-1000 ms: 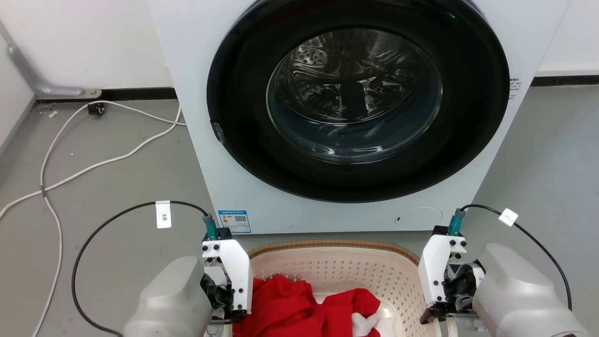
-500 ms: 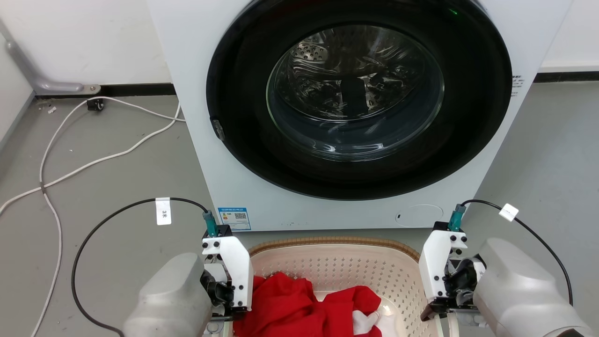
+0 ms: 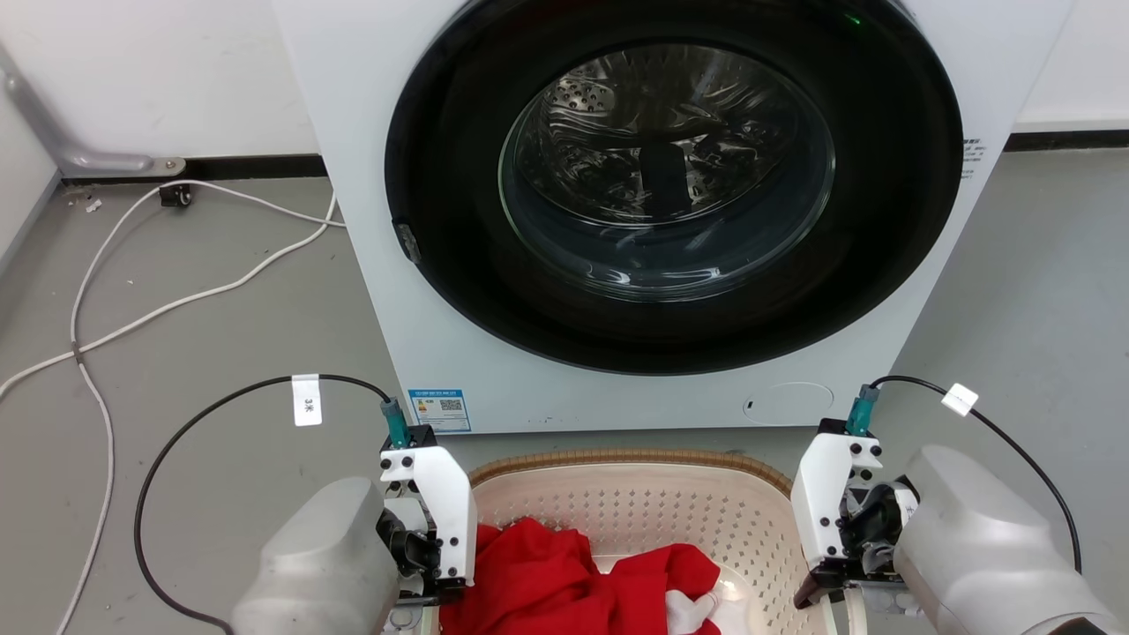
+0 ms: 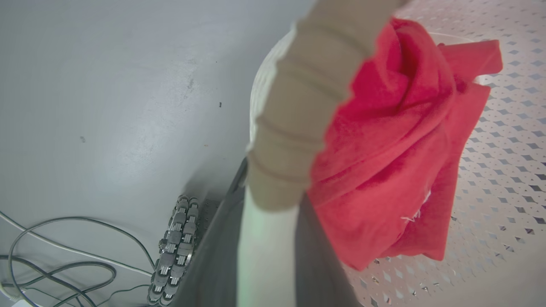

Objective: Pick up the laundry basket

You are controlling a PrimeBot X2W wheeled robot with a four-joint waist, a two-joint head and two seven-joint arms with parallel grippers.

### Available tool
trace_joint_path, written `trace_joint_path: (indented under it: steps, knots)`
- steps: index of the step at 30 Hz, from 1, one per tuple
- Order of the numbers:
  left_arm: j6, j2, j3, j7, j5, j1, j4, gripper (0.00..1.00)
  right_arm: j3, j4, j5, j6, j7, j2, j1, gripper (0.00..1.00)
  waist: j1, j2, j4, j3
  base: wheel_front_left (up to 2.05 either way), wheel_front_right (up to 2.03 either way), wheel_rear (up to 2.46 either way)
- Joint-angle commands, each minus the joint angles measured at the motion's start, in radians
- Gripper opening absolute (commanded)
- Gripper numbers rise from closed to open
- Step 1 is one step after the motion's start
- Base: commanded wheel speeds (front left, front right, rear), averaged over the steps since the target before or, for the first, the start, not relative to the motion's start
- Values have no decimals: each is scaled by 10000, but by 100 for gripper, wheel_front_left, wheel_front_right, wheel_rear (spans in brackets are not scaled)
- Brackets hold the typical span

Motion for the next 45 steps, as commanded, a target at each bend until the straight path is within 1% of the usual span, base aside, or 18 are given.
trace_joint_path:
  steps: [1,45]
  knots:
    - [-42,-251,32,3,-81,-99,-102,0,-83,-84,43,39,68,258,-62,0,-1,-1,4,8,0,0,0]
    - [42,-234,-70,-56,-345,43,-92,0,-816,-82,-546,39,87,328,108,0,-1,-1,17,110,0,0,0]
